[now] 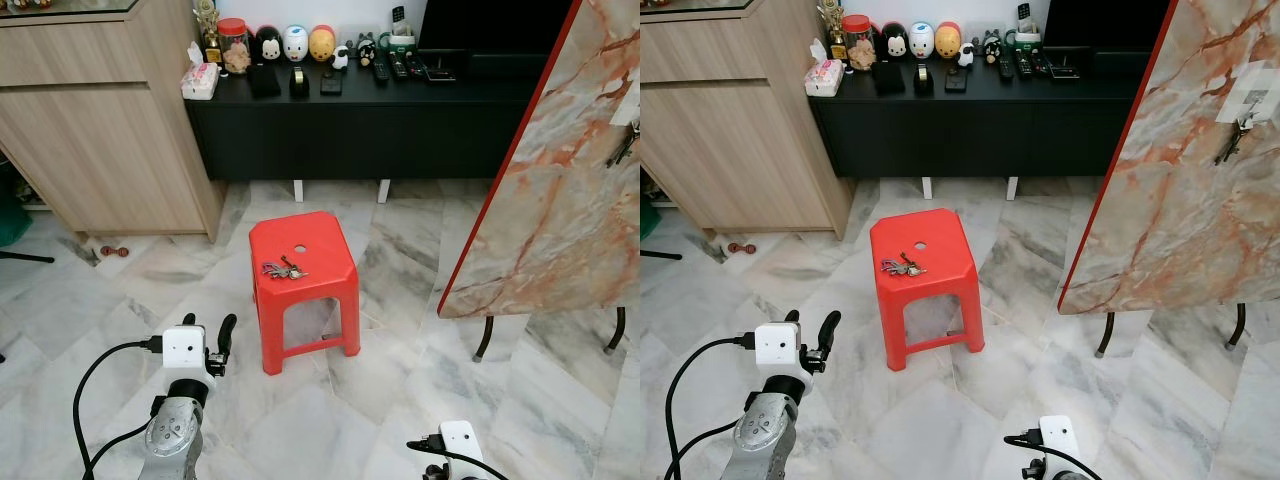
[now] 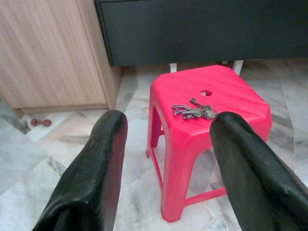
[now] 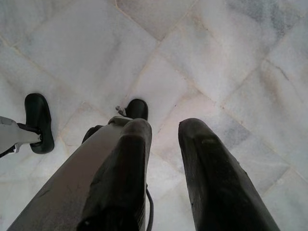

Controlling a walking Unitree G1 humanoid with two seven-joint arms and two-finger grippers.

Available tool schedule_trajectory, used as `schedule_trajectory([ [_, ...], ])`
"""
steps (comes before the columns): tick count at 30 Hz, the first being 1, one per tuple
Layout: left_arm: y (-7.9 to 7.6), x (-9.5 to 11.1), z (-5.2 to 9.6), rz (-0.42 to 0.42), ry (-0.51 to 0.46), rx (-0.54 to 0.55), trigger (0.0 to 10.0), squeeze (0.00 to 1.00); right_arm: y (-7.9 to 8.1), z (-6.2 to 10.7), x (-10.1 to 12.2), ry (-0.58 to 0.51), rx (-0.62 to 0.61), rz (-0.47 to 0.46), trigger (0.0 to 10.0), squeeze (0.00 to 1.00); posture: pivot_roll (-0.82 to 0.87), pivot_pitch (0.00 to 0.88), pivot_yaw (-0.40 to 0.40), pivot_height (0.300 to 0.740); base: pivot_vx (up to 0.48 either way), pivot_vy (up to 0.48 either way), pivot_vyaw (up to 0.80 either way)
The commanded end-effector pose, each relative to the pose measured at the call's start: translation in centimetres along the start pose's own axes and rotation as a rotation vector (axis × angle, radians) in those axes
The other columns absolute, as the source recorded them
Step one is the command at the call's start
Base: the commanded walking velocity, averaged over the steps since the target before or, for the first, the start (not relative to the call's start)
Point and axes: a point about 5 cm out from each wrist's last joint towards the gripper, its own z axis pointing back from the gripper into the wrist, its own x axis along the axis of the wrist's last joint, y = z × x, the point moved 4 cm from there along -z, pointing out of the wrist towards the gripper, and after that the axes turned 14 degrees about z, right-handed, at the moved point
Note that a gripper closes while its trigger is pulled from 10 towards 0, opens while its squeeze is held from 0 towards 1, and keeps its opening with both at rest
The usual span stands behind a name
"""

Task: Hang keys on a hook

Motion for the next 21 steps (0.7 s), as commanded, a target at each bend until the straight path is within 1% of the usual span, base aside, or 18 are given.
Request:
schedule_trajectory([
  [1,0.1,-0.1,0.2,0.016,0.006,0.010,10.0,0.00,0.0,0.0,-0.3,0.002,0.000,-0.009,10.0,0.00,0.01,0.103,-0.028,0.740,0.000,0.000,0.00],
  [2,0.1,-0.1,0.2,0.016,0.006,0.010,10.0,0.00,0.0,0.0,-0.3,0.002,0.000,-0.008,10.0,0.00,0.01,0.102,-0.028,0.740,0.000,0.000,0.00],
  [8,0.2,-0.2,0.2,0.016,0.013,0.013,10.0,0.00,0.1,0.0,-0.2,0.002,0.002,-0.007,10.0,0.00,0.01,0.103,-0.028,0.740,0.257,0.000,0.00],
  [11,0.6,-0.4,0.5,0.008,0.023,0.017,10.0,0.00,0.1,0.0,-0.2,0.001,0.003,-0.008,10.0,0.00,0.01,0.103,-0.028,0.740,0.265,0.000,0.00],
  [16,1.6,-0.2,1.0,-0.015,0.023,0.027,10.0,0.00,0.1,0.0,-0.2,0.001,0.003,-0.007,10.0,0.00,0.02,0.103,-0.028,0.740,0.269,0.000,0.00],
  [18,2.3,-0.2,1.3,-0.039,0.033,0.029,10.0,0.00,0.1,0.0,-0.2,0.000,0.003,-0.006,10.0,0.00,0.02,0.107,-0.030,0.740,0.272,0.000,0.00],
  [19,2.3,-0.2,1.3,-0.039,0.033,0.029,10.0,0.00,0.1,0.0,-0.2,0.000,0.003,-0.006,10.0,0.00,0.02,0.107,-0.030,0.740,0.270,0.000,0.00],
  [21,3.0,-0.1,1.4,-0.051,0.036,0.039,10.0,0.00,0.1,0.0,-0.2,0.000,0.003,-0.006,10.0,0.00,0.02,0.109,-0.029,0.740,0.272,0.000,0.00],
])
